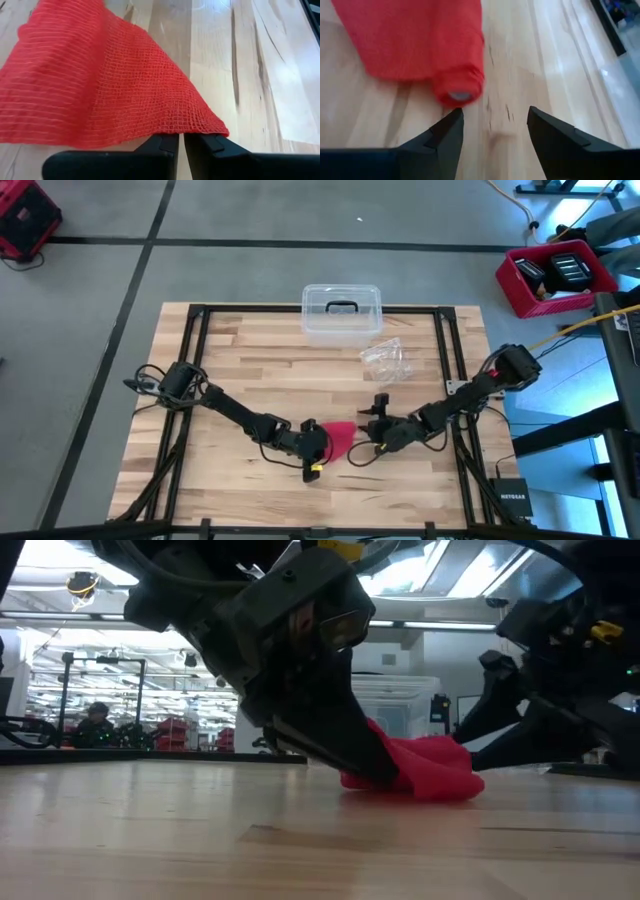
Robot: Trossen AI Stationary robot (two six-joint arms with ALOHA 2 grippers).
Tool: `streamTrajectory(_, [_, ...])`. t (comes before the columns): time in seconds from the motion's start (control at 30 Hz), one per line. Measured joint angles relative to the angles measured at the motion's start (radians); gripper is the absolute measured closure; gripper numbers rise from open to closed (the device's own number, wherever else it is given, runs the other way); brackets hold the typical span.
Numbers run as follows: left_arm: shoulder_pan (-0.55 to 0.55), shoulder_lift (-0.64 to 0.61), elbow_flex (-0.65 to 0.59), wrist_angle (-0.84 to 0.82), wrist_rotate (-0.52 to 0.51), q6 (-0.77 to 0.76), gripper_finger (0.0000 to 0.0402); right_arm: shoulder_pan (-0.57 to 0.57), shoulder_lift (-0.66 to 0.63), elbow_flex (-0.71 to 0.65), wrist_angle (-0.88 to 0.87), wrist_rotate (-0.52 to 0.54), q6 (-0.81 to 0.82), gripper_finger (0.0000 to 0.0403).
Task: Roll bandage
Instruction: Roll the red bandage
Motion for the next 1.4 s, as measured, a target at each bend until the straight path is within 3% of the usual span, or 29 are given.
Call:
streamTrajectory(0.13, [0.0,0.0,0.0,0.0,0.0,-0.007,0.0384,-0.03,0.047,0.0,0.093,-0.079,-0.054,0.0182])
streamTrajectory(0.3, [0.0,-0.001,0.001,0.0,0.0,-0.016,0.0384,-0.063,0.09,0.001,0.191,-0.086,-0.107,0.0182])
streamTrajectory(0.6, [0.0,-0.001,0.001,0.0,-0.008,-0.016,0.0384,-0.101,0.148,0.004,0.363,-0.245,-0.283,0.0182])
streamTrajectory(0.93, [0.0,-0.001,0.002,0.003,-0.008,-0.02,0.0384,-0.126,0.155,0.059,0.358,-0.286,-0.421,0.0184])
streamTrajectory(1.4, [0.0,-0.002,0.002,0.009,-0.008,-0.02,0.0384,-0.212,0.155,0.066,0.36,-0.495,-0.359,0.0302])
